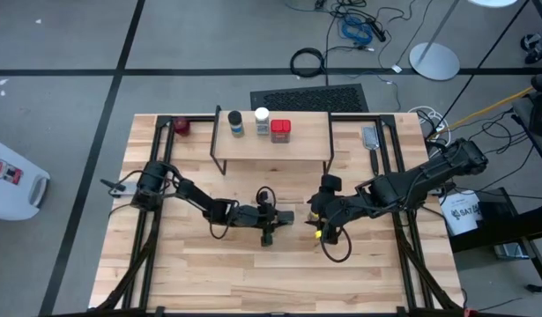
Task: Shelf spices
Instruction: Remove the black seasoning can from the shelf
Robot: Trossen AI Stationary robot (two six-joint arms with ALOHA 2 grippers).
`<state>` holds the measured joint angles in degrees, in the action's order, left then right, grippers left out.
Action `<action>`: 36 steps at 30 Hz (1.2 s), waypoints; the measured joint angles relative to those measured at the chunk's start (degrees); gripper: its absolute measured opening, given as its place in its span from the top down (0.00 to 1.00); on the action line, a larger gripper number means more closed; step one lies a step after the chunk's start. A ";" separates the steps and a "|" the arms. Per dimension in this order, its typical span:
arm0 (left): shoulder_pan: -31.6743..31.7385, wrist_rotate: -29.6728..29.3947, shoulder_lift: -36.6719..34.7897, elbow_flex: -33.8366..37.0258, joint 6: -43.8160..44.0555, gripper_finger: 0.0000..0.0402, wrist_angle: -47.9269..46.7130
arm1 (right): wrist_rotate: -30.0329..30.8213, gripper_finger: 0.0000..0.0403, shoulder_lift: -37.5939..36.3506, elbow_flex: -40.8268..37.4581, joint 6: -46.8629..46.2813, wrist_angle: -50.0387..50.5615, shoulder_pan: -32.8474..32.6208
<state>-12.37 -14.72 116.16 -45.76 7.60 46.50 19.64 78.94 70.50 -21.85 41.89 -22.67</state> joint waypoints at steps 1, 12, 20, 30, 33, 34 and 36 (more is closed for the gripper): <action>0.09 0.32 -0.01 0.00 0.02 0.62 -0.22 | 0.00 0.34 0.00 0.00 0.00 0.00 0.02; 0.14 2.09 -1.16 0.00 0.87 0.62 -4.09 | 0.00 0.34 0.00 0.00 -0.02 0.00 -0.38; 0.43 2.92 -1.48 0.04 0.99 0.58 -5.13 | 0.00 0.34 0.00 0.00 -0.26 -0.02 -0.38; 0.39 3.20 -2.69 0.38 1.12 0.40 -9.21 | 0.17 0.34 0.02 0.00 -0.40 -0.32 -0.36; 0.17 3.19 -2.76 0.37 1.12 0.38 -9.65 | 0.15 0.34 0.02 0.00 -0.39 -0.33 -0.36; 0.12 3.41 -2.90 0.37 1.11 0.38 -10.30 | 0.15 0.34 0.02 0.00 -0.39 -0.31 -0.36; 0.09 4.28 -4.14 0.37 1.09 0.37 -12.21 | 0.15 0.34 0.02 0.00 -0.41 -0.26 -0.36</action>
<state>-12.28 -10.43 112.02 -45.39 8.69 34.29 19.79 78.96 70.50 -22.25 41.63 -23.03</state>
